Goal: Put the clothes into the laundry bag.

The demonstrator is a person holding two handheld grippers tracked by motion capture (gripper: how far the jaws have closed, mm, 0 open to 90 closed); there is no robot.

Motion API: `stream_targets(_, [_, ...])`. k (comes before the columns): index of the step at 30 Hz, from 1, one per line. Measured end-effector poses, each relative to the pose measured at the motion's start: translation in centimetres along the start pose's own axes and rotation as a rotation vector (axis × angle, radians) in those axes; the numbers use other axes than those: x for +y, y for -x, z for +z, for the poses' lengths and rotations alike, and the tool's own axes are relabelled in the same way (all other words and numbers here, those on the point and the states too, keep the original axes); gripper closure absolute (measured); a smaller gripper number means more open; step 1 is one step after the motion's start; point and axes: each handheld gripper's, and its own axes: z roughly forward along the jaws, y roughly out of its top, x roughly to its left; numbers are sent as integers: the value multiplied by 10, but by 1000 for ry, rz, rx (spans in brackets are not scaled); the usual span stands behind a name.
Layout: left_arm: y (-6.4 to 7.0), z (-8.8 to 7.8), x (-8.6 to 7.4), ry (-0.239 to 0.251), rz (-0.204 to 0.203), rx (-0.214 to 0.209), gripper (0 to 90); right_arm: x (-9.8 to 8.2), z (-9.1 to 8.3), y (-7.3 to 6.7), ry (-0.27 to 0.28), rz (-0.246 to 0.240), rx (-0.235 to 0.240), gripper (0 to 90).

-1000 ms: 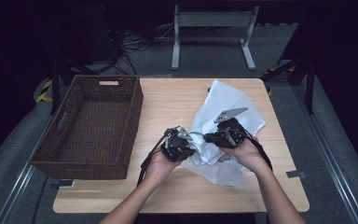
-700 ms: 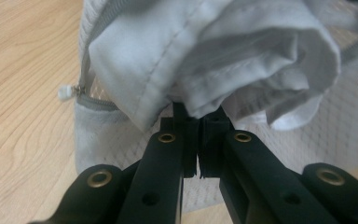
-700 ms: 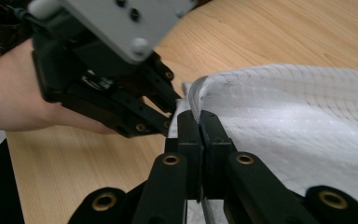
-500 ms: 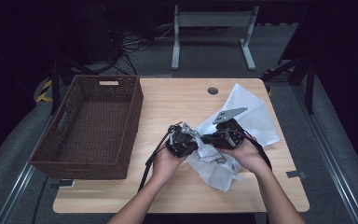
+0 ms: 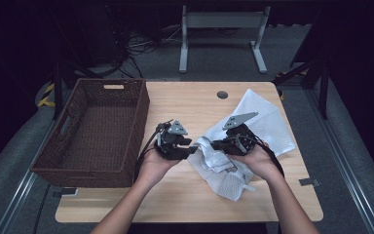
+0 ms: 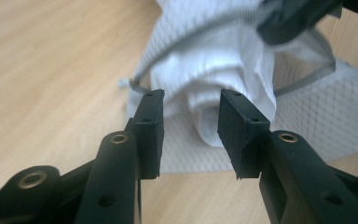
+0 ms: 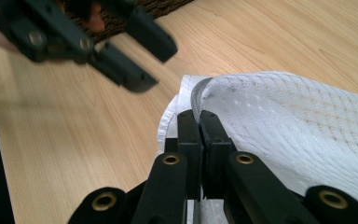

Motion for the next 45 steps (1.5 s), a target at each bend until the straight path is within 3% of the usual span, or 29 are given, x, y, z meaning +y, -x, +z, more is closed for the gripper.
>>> stream_targets(7, [-2,16,22,-16,80,-24,584,0,-2,0,8,-6,6,883])
stream_targets(14, [-3,30,29,-26,105,-6,575,1,-5,0,16,-12,5,883])
stream_targets(18, [-6,36,32,-22,133,-15,638,1,-5,0,17,-13,3,883])
stream_targets(19, [-6,36,33,-23,140,-18,751,1,-5,0,17,-12,1,882])
stream_targets(21, [-5,34,32,-33,163,-12,875,1,-5,1,18,-13,0,882])
stream_targets(25, [-3,26,29,-62,151,-14,889,1,-5,3,23,-13,-6,881])
stream_targets(27, [-4,18,25,-66,119,-27,890,1,-3,4,15,-16,-28,881])
stream_targets(36, [-8,-2,15,-44,61,-35,893,-5,9,1,-49,-48,-78,780])
stream_targets(45, [-7,-9,14,-32,55,-30,894,-37,-7,1,-117,-40,-152,759])
